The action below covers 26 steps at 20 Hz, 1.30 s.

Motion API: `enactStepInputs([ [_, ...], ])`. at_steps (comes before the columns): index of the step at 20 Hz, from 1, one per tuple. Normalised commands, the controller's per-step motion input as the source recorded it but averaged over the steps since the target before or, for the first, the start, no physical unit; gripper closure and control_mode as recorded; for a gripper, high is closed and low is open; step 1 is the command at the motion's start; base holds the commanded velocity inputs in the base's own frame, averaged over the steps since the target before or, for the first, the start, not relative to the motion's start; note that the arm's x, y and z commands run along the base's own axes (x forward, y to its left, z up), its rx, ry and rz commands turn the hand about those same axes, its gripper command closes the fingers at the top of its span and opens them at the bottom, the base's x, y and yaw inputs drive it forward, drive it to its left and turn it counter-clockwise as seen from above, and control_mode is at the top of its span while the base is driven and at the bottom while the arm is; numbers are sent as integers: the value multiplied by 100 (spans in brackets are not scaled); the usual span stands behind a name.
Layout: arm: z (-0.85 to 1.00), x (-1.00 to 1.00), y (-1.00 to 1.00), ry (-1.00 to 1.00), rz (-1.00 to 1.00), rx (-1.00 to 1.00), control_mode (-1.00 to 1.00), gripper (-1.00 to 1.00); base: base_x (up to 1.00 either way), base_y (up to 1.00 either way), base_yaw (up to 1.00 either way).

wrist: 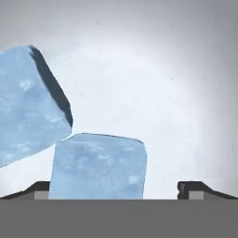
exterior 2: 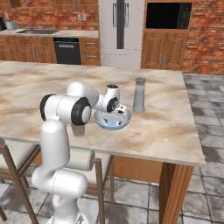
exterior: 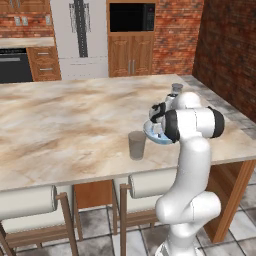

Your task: There are two ice cubes in the ice bowl. Place both ice cubes in the glass cup.

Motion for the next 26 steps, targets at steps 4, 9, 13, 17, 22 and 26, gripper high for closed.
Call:
enactStepInputs([
  [4,-14,13,-11,0,6,0,-100,-100,0,0,0],
  [9,-14,0,2,0,5,0,-100,100,0,0,0],
  [13,-1,-45,31,1,0,0,-100,100,0,0,0],
  [17,20,-94,29,1,0,0,-100,100,0,0,0],
  [22,100,-16,2,-21,0,1,-100,100,0,0,0],
  [26,100,-20,19,-14,0,2,-100,100,0,0,0],
])
